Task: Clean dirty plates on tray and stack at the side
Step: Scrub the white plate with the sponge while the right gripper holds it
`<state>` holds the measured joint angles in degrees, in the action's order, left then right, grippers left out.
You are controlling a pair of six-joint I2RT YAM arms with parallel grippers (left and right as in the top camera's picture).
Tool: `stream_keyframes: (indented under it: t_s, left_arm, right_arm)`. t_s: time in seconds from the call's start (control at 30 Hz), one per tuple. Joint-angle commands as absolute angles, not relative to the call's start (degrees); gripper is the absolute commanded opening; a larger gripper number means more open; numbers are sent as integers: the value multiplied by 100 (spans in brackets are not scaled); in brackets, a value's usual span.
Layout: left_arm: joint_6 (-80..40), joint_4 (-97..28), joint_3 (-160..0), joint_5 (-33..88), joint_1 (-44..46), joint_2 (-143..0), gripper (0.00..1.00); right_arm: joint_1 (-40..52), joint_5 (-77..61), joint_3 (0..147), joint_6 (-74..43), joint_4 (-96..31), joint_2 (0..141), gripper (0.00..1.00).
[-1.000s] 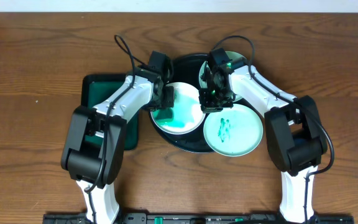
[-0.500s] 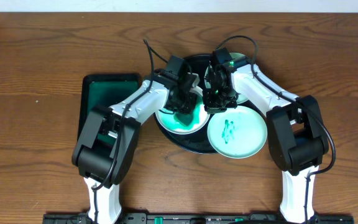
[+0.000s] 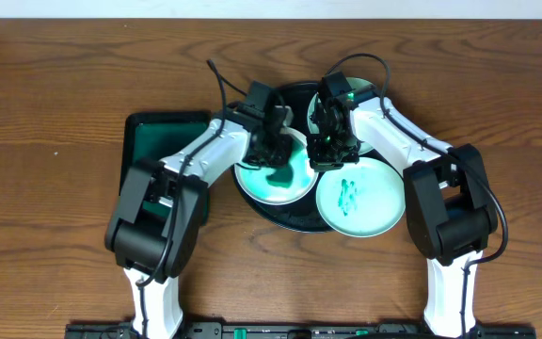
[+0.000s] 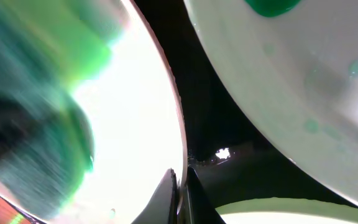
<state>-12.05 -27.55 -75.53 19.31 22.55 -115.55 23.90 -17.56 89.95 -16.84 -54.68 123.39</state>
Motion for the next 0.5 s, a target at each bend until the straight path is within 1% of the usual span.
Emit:
stream_keyframes:
  t_s: [0.0,0.17,0.3,0.37,0.47]
  left_arm:
    - [-1535,-2980,-7387,-239,1824,-11721,7]
    - [-1645,-3308,-7387,-991,1782,-11603,7]
    - [-1669,-3717,-7384,-961,1809,-11603,7]
    - [-1632,-3900,-7384,-716,1850,-11603,7]
    - [-1181,-4025,-7384,274,1964,-11603,7]
  right_arm:
    - [2484,-1826,9015,-1450,-5485,12431,1]
    - [2484,-1826,9015,-1450,-5465,12431,1]
    - [2484,-1826,9015,-1450,-5463,12431,1]
    - [2484,-1826,9015,-1450,-5465,12431,1]
    - [2484,-1828,9015,-1450,-5470,12431,1]
